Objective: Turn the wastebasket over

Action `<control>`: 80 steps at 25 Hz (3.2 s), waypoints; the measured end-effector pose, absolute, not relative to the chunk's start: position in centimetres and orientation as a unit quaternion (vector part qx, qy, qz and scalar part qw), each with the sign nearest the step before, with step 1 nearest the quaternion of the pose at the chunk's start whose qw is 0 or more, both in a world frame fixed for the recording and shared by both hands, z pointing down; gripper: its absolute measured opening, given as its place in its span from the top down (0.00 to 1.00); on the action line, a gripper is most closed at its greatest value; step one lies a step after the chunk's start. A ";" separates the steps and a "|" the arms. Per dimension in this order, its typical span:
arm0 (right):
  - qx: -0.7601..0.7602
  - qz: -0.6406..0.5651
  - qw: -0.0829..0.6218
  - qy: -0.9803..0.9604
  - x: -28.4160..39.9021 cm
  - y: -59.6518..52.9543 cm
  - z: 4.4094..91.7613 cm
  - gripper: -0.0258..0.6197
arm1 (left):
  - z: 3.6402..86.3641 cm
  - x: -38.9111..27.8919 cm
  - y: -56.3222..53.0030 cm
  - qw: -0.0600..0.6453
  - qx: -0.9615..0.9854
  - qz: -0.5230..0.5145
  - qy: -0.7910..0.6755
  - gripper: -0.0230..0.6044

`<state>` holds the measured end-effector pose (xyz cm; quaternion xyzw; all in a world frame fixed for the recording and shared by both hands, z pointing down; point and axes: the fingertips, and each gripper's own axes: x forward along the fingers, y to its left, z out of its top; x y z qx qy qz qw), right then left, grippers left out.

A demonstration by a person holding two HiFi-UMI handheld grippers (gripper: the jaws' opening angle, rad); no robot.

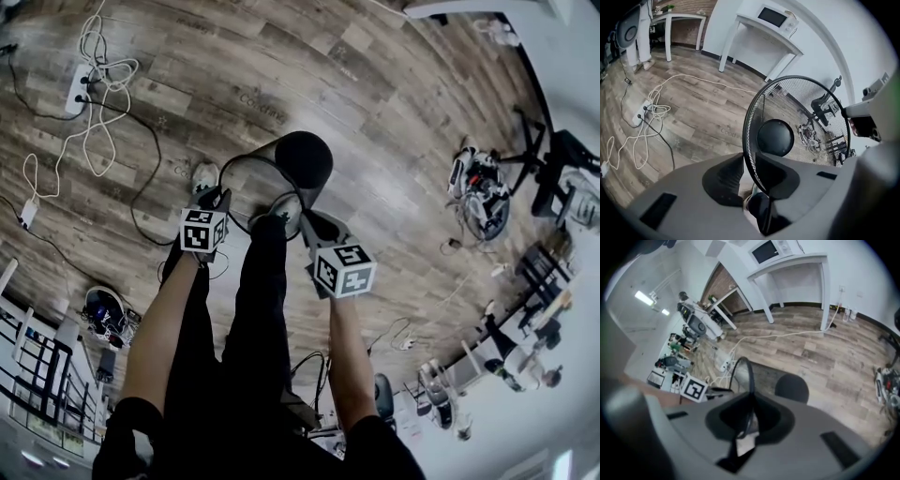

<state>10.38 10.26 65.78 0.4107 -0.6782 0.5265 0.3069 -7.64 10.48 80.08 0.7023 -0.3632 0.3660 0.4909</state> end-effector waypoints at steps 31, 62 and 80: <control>0.459 0.615 0.306 -0.563 13.3 16.3 86.7 0.88 | 87.2 -8.0 8.5 0.443 0.714 0.423 -0.340 0.87; 0.527 0.611 0.275 -0.523 14.0 12.5 94.3 0.88 | 95.3 -6.3 1.7 0.384 0.735 0.434 -0.352 0.88; 0.537 0.624 0.293 -0.486 13.9 13.1 96.9 0.88 | 97.8 -6.2 2.7 0.390 0.713 0.476 -0.335 0.87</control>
